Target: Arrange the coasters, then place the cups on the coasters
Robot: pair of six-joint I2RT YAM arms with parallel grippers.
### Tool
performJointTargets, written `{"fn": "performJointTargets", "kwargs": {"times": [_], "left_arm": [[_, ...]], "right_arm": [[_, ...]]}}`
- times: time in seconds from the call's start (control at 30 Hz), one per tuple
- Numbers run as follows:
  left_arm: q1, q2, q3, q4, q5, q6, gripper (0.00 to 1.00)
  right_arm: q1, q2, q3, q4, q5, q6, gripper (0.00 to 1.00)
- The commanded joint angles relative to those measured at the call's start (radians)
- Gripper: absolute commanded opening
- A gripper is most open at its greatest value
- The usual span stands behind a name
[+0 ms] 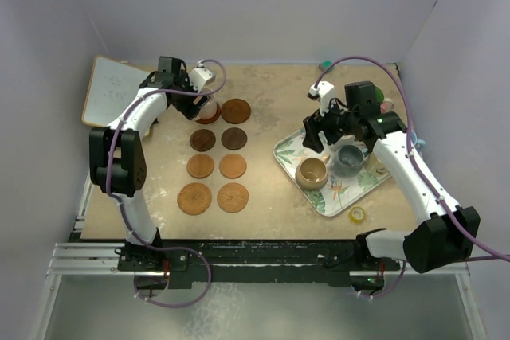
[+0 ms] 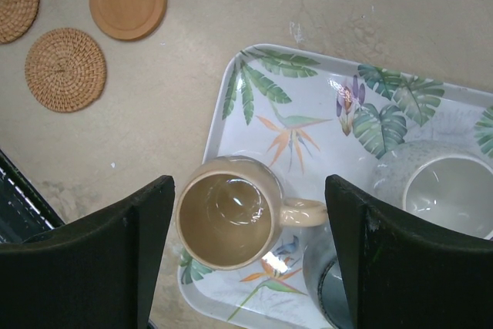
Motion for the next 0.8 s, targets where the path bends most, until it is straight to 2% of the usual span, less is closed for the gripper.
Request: {"fn": "performJointTargets", "kwargs": {"times": [0.0,0.37,0.77], "left_arm": [[0.005,0.022,-0.001,0.055,-0.038,0.009,0.78],[0.007,0.026,0.001,0.045,-0.103,0.054,0.78],[0.01,0.011,0.012,0.048,-0.127,0.072,0.78]], "right_arm": [[-0.005,-0.006,0.031,-0.013,-0.029,-0.007,0.81],[-0.01,-0.01,0.032,-0.011,-0.023,-0.003,0.82],[-0.018,-0.009,0.046,-0.018,0.052,-0.014,0.82]]}}
